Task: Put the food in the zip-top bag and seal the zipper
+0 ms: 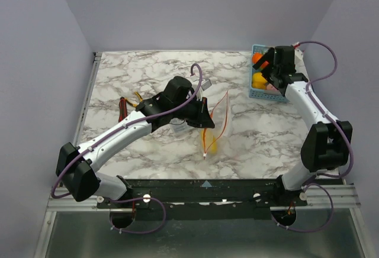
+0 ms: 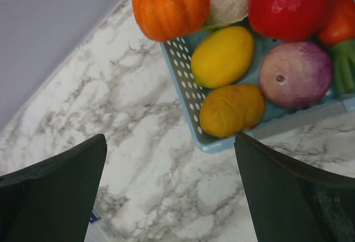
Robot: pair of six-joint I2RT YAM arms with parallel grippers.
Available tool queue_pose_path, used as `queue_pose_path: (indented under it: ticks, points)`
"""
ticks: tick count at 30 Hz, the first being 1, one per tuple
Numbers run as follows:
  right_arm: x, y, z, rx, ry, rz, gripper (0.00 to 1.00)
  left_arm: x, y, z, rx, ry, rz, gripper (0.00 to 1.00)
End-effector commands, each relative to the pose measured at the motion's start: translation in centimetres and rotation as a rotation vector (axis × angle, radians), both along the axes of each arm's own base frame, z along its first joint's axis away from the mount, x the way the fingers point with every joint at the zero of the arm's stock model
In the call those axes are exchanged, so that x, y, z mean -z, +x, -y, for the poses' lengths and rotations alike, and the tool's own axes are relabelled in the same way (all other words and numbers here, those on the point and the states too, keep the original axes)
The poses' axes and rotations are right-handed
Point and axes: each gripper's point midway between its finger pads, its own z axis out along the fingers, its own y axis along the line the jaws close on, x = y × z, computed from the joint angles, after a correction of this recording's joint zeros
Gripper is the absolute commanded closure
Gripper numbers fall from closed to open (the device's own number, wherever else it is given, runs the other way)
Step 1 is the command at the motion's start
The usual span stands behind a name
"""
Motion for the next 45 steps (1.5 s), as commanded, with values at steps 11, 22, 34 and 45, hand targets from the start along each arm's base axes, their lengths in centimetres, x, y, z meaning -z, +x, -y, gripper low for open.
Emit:
queue_pose_path:
  ticks: [11,22,34,45]
  points:
    - [5.2,12.2,2.6,0.158,0.703,0.212,0.00,-0.5,0.6,0.0,0.005,-0.030,-0.005,1.00]
    - [6.6,11.3,3.0,0.273,0.816,0.231,0.00,-0.3,0.9,-0.1,0.003,-0.028,-0.018,1.00]
    - [4.3,13.0,3.0,0.301,0.927,0.291,0.00,-0.3,0.8,0.0,0.005,-0.035,-0.024,1.00]
    - [6.1,15.7,2.8,0.397,1.037,0.259,0.01,-0.6,0.8,-0.1,0.002,-0.038,-0.016,1.00]
